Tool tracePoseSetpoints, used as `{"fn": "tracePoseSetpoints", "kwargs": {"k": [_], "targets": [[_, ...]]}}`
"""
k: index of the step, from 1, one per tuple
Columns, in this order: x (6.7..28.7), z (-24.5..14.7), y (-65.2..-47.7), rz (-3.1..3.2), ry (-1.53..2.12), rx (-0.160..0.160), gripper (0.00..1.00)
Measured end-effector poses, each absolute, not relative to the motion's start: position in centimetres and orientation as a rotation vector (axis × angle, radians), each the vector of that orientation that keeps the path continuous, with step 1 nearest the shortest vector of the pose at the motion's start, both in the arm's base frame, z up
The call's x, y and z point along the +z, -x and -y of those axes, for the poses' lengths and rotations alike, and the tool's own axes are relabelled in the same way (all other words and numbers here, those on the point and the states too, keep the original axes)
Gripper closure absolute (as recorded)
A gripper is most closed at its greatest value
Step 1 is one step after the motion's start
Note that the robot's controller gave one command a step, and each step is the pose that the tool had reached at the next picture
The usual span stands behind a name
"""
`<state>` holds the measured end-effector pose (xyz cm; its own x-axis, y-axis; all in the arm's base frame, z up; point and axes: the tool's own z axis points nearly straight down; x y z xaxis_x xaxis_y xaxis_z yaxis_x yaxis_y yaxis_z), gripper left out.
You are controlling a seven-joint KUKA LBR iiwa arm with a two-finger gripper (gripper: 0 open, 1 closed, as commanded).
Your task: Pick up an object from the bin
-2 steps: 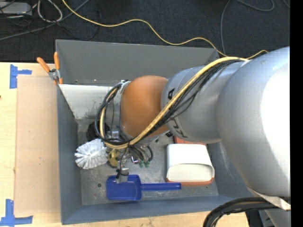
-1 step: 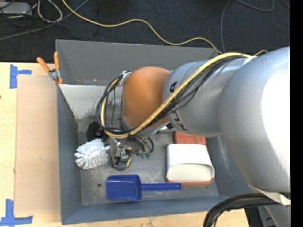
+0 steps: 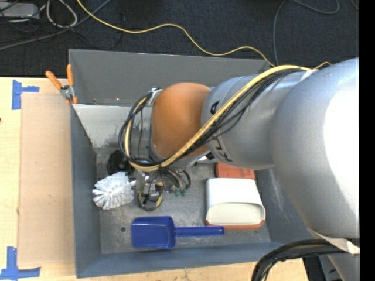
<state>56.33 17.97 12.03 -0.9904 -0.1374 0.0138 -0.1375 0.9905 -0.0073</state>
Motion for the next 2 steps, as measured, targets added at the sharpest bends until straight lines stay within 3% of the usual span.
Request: {"fn": "tracePoseSetpoints", "kwargs": {"k": [1,2], "targets": [[11.53,-17.59,-56.67,3.133,0.241,-0.019,1.00],[11.49,-17.69,-56.66,3.137,0.233,-0.013,1.00]]}}
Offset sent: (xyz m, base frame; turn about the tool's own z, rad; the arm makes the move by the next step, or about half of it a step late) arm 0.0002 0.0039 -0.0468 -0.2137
